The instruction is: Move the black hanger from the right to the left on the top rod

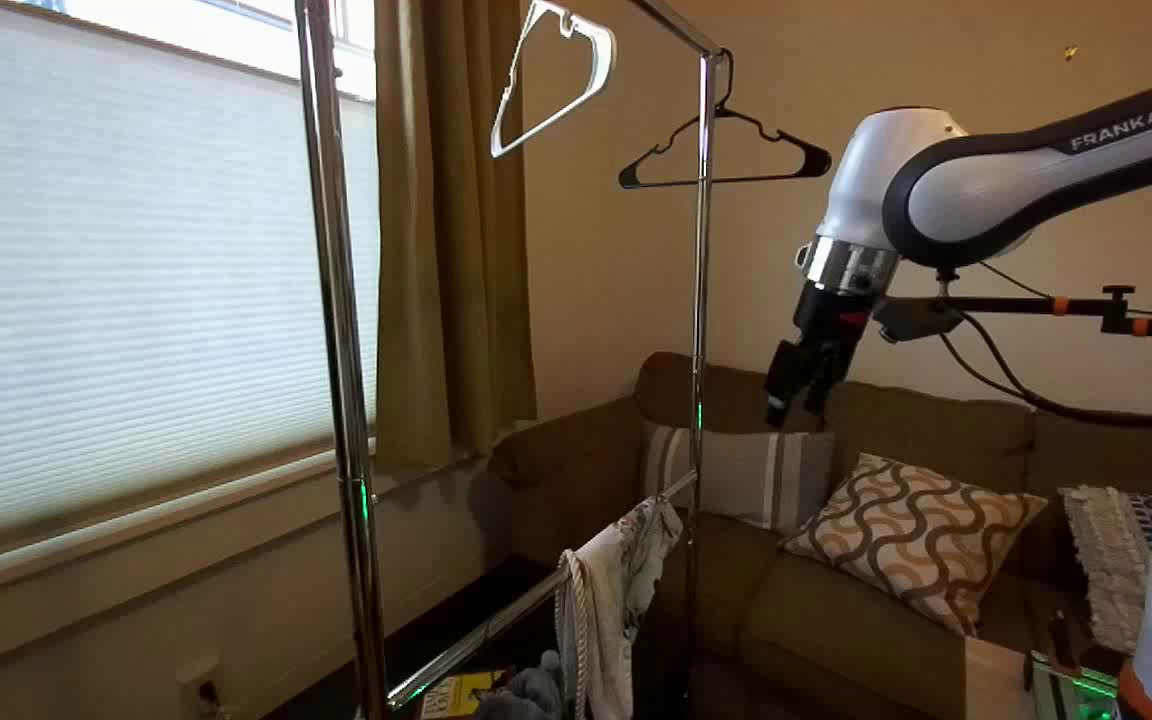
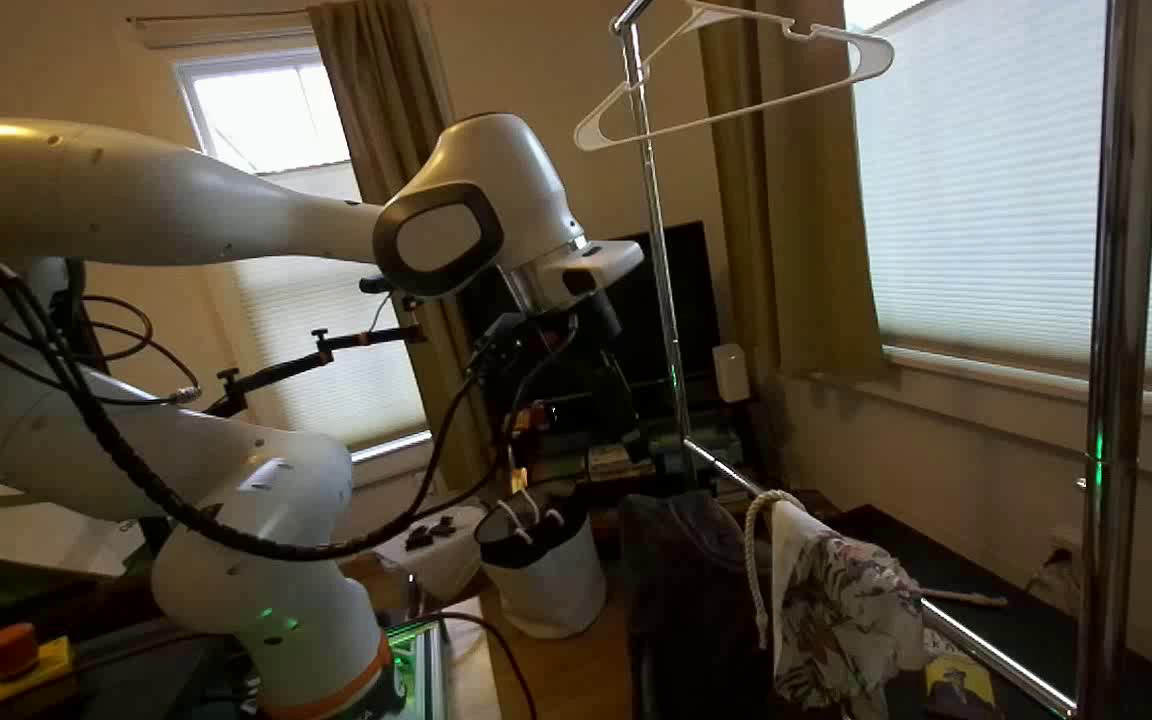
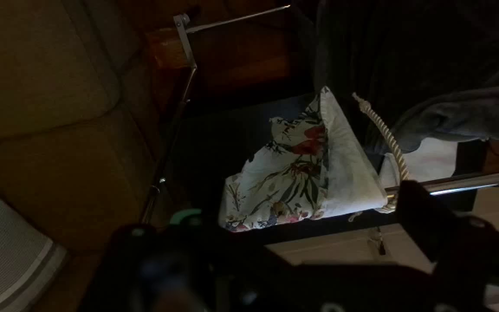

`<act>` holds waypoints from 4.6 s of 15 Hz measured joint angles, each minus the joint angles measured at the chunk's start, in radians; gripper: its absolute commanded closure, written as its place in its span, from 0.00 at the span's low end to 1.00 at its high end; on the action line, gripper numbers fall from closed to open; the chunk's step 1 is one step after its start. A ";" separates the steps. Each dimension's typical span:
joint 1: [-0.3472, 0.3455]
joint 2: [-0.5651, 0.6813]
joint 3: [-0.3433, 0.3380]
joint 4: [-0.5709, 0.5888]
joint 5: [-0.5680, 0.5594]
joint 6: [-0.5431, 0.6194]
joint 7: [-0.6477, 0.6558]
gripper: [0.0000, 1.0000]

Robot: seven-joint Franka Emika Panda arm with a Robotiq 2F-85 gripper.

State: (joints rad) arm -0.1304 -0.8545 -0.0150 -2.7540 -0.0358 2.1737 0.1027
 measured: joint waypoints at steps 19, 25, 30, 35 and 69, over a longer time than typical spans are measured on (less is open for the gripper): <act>-0.175 0.006 -0.083 0.311 -0.095 0.061 -0.005 0.00; -0.179 -0.008 -0.164 0.522 -0.213 0.061 -0.220 0.00; -0.160 -0.013 -0.190 0.559 -0.213 0.062 -0.240 0.00; -0.117 0.017 -0.329 0.703 -0.209 0.044 -0.357 0.00; 0.067 0.652 -0.671 1.300 0.285 -0.362 -0.869 0.95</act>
State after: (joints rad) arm -0.0637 -0.2023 -0.6859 -1.4543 0.2494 1.8115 -0.7665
